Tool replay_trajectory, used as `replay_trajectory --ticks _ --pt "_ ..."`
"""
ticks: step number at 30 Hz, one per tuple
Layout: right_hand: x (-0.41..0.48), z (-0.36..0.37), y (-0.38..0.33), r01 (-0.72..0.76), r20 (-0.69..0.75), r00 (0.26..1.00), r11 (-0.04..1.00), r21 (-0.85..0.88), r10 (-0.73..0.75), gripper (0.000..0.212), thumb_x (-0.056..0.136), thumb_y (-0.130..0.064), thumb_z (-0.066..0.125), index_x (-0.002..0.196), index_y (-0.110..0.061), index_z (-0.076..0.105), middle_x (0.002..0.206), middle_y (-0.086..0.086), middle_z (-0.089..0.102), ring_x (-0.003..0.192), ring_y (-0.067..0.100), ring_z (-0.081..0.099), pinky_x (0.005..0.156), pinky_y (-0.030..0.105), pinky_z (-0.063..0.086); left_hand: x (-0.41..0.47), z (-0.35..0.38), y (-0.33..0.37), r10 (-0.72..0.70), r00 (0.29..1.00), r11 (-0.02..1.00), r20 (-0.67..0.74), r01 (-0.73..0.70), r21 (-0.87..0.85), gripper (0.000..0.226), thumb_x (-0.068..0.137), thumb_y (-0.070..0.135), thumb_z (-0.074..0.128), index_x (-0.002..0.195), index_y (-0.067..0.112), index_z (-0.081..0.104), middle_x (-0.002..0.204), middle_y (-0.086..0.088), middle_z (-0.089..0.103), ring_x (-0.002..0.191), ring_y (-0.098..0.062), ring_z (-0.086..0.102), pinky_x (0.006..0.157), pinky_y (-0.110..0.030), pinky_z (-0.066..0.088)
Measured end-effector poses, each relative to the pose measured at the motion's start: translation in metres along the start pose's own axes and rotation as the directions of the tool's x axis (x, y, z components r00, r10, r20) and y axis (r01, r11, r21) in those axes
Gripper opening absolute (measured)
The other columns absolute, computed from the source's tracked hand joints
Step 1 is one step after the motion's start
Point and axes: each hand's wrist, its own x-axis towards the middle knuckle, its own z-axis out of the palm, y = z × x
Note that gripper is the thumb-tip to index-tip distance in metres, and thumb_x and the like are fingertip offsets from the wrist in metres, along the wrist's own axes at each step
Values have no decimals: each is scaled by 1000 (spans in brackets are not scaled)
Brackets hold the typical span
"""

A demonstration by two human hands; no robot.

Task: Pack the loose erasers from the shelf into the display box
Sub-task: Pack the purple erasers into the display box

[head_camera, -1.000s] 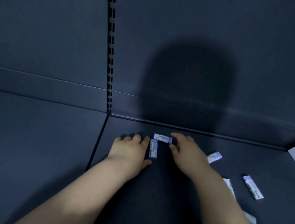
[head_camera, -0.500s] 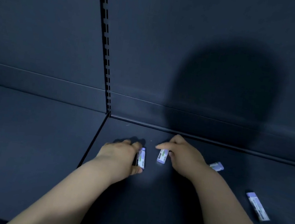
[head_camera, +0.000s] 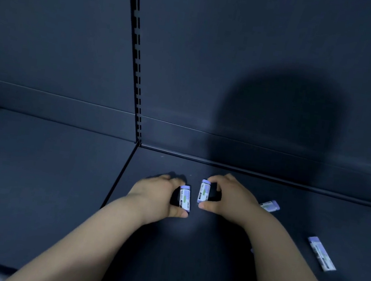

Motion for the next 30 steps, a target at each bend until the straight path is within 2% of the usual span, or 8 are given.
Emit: replay_trajectory --ticks 6,11,16,22,26,30 --pt "-26 -4 -28 103 -99 991 992 70 -95 57 63 -46 77 112 -48 47 98 -21 43 93 -2 48 81 24 43 -18 -5 -8 66 984 995 -168 -52 85 72 71 63 64 133 42 33 126 14 48 115 -12 47 95 -28 32" --pt "-41 4 -65 144 -132 983 986 90 -131 62 65 -43 77 117 -51 43 98 -26 40 94 -5 46 82 23 43 -43 -24 -31 140 925 984 -354 -90 154 72 70 68 60 132 44 31 118 18 48 115 -7 45 92 -26 29" --pt "-42 27 -116 171 -177 973 978 121 -148 66 68 -42 77 123 -49 41 92 -25 37 89 -10 42 80 20 41 -73 -44 -76 170 886 983 -431 -124 134 74 67 69 62 132 42 38 113 17 51 113 -8 48 91 -28 30" --pt "-35 73 -201 172 -240 962 970 173 -128 67 69 -39 77 122 -51 40 88 -24 38 84 -12 42 77 19 41 -110 -75 -161 187 892 980 -412 -139 144 71 66 70 60 129 44 38 108 20 50 110 -5 48 88 -25 28" --pt "-36 102 -258 149 -269 959 967 208 -90 67 70 -40 76 123 -53 38 89 -21 39 82 -6 44 79 23 45 -134 -95 -217 210 902 975 -377 -162 155 70 68 71 57 130 45 37 113 22 49 112 -3 45 87 -24 26" --pt "-45 127 -303 156 -329 941 960 231 -73 66 71 -41 75 123 -54 37 89 -19 41 81 -5 45 75 19 44 -159 -107 -256 236 904 966 -356 -178 188 72 68 72 56 131 43 37 118 22 49 113 -3 44 89 -23 25"
